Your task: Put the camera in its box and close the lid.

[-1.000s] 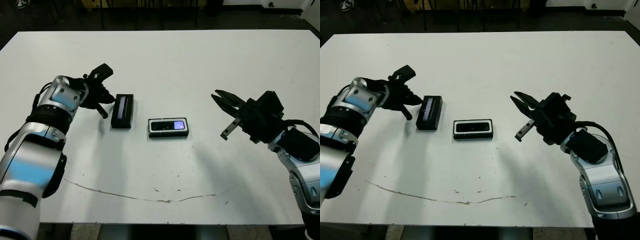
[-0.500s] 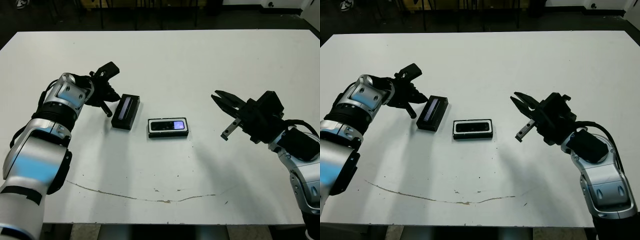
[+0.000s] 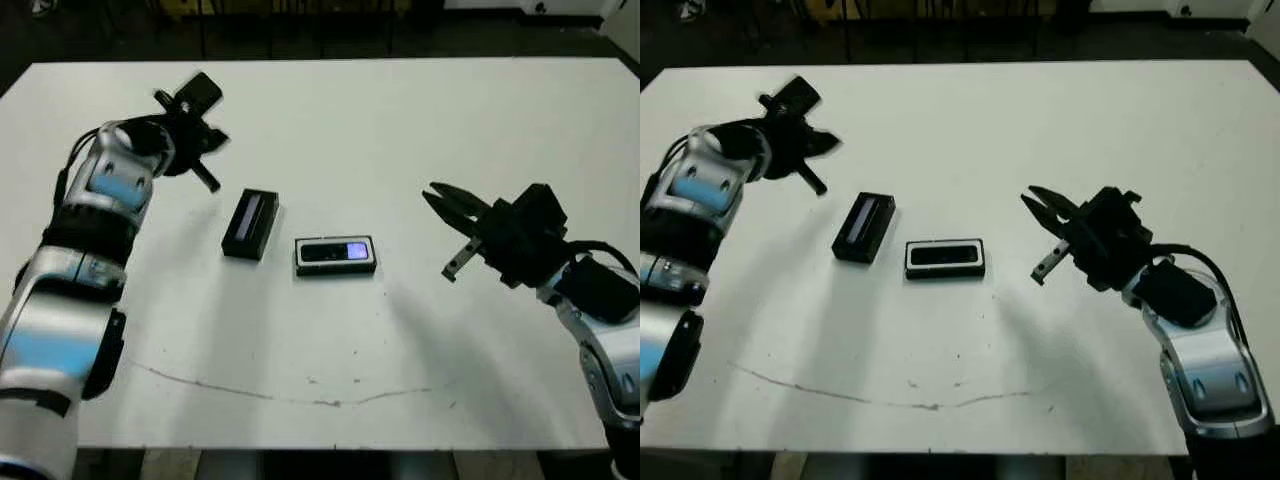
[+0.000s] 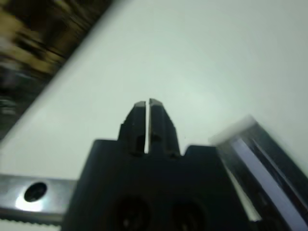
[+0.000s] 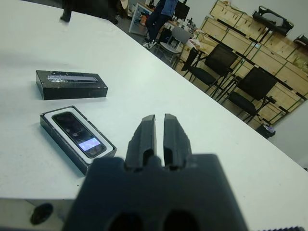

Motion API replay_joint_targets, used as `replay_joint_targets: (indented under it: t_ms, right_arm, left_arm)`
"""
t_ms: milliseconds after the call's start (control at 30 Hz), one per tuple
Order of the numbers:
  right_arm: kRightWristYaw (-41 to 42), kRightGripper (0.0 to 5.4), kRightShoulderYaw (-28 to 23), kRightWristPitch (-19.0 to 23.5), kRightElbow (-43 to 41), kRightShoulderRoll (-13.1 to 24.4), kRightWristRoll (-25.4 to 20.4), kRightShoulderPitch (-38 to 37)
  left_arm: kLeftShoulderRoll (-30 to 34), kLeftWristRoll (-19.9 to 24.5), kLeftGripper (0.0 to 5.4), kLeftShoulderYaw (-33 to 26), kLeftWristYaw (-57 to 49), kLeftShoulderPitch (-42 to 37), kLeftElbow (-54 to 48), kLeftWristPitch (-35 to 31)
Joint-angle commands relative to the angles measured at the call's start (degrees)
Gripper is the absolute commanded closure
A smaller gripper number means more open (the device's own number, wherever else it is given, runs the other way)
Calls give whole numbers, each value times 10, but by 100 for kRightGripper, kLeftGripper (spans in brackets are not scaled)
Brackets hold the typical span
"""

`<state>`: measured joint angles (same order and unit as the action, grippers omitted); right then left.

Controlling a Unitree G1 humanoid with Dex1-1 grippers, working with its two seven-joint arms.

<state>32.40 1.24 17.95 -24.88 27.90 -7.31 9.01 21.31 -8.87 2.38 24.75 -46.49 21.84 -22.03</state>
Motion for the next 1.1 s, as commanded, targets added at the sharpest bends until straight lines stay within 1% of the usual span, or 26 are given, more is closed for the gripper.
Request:
replay_joint_targets:
  t_ms: [33,200,267,300,333,433,533,667,800,867,1000,1100]
  right_arm:
    - [2,539,3,4,7,6,1,-6]
    - [0,539,5,4,6,6,4,-7]
    - [0,540,5,9,4,6,3,-7]
    - [1,540,5,11,3,5,1,-8]
    - [2,540,6,13,2,7,1,-8]
    - [4,540,5,11,3,7,-1,-10]
    - [5,540,3,12,4,6,-6,-12]
    - [5,540,6,1,8,8,0,-13]
    - [1,540,7,16,3,7,0,-13]
    - [1,540,6,17,4,5,-2,-13]
    - [3,540,7,5,8,4,-3,-14]
    - [4,540,9,9,8,5,-3,-15]
  left_arm:
    - [-22,10,540,-35,-59,57,-124,-46]
    - [-30,29,540,-56,-82,117,-297,-116]
    - [-30,38,531,-53,-76,145,-355,-162]
    - [-25,40,520,-44,-70,158,-380,-187]
    - [-13,41,510,-31,-57,173,-398,-199]
    - [30,29,461,15,-18,206,-430,-211]
    - [62,25,406,54,15,221,-430,-214]
    - [71,26,332,72,23,222,-411,-211]
    - [81,23,256,89,33,212,-399,-224]
    - [83,24,218,94,38,212,-396,-226]
    - [75,38,144,89,42,214,-386,-242]
    - [65,45,88,86,37,214,-373,-256]
